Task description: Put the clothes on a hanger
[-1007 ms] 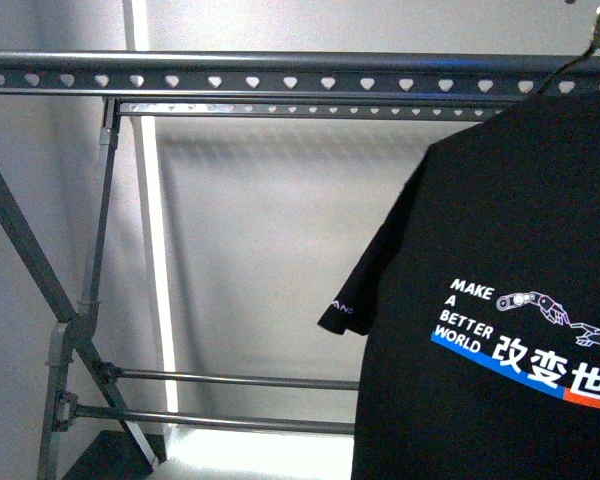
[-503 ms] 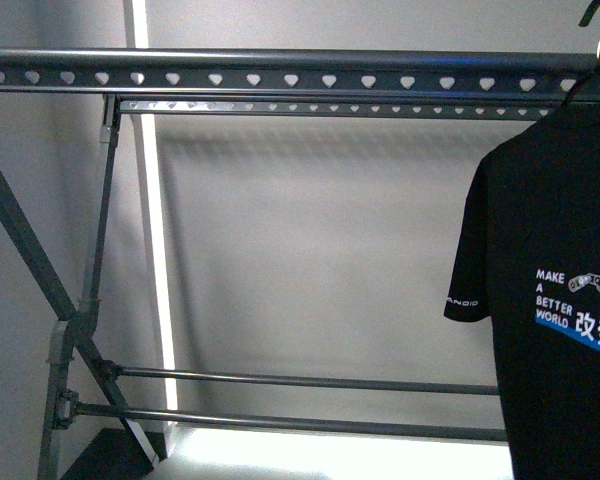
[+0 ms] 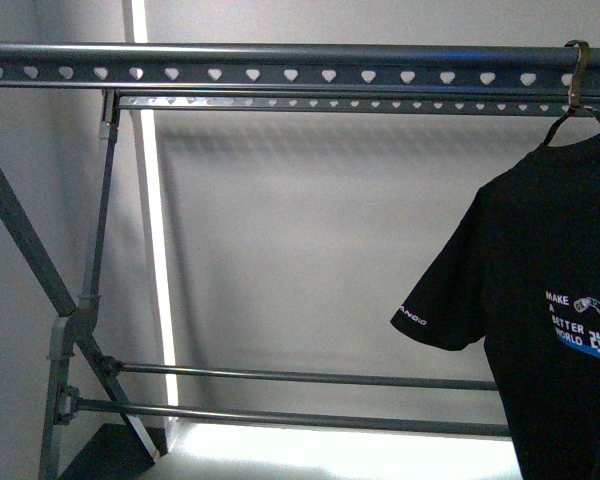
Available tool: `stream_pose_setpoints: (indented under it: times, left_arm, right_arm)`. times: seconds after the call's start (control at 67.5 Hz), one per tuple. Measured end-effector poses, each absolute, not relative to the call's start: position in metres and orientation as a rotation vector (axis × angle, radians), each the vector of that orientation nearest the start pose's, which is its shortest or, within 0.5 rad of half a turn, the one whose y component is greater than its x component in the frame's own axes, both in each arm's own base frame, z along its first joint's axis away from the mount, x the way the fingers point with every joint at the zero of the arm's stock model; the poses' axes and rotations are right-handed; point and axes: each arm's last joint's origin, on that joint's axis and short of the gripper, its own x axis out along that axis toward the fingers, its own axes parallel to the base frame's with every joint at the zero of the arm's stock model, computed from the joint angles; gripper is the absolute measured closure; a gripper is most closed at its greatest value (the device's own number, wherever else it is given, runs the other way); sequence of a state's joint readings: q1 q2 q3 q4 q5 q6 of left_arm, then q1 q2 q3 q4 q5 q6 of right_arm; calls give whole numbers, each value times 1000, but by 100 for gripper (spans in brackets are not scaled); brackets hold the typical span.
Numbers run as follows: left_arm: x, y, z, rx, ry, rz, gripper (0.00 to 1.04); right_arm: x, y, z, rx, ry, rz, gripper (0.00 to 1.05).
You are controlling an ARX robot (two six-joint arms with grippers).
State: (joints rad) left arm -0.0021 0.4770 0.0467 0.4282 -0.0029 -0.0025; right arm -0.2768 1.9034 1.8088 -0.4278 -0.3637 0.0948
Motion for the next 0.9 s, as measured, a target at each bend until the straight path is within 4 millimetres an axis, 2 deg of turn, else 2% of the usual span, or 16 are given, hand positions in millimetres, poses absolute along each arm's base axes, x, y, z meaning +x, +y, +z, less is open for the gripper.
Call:
stream_pose_setpoints:
  times: [0.104, 0.178, 0.222, 0.296, 0.326, 0.415, 0.533, 0.577, 0.622, 0.681, 0.74, 0.8, 0.903]
  left_arm:
    - [127, 0, 174, -2, -1, 1, 101]
    - [125, 0, 172, -3, -15, 2, 101]
    - [124, 0, 172, -2, -17, 0, 101]
    - [121, 0, 173, -2, -22, 0, 101]
    - [120, 0, 173, -2, -24, 0, 101]
    - [118, 0, 173, -2, -22, 0, 101]
    - [115, 0, 173, -2, -23, 0, 101]
    - [114, 0, 173, -2, -24, 0, 101]
    - [113, 0, 173, -2, -24, 0, 101]
    - [112, 0, 173, -2, -22, 1, 101]
    - [111, 0, 173, -2, -23, 1, 101]
    - [110, 0, 173, -2, -23, 1, 101]
    - [108, 0, 173, -2, -22, -2, 101]
  right_arm:
    - [418, -107, 335, 253, 457, 58, 80]
    - [403, -103, 328, 235, 394, 54, 65]
    - [395, -101, 328, 223, 351, 55, 59]
    - [361, -95, 330, 204, 235, 58, 43]
    - [352, -93, 331, 201, 201, 63, 41]
    - [296, -82, 333, 180, 57, 90, 24]
    - [222, -62, 311, 178, -42, 125, 6]
    - [192, -51, 292, 149, -62, 91, 9]
    - [173, -45, 276, 130, -29, 35, 15]
    - [138, -32, 238, 86, 59, -4, 27]
    - [116, -24, 208, 67, 107, -5, 38]
    - [104, -18, 198, 38, 67, -10, 48]
    - [97, -13, 200, 9, -2, -10, 68]
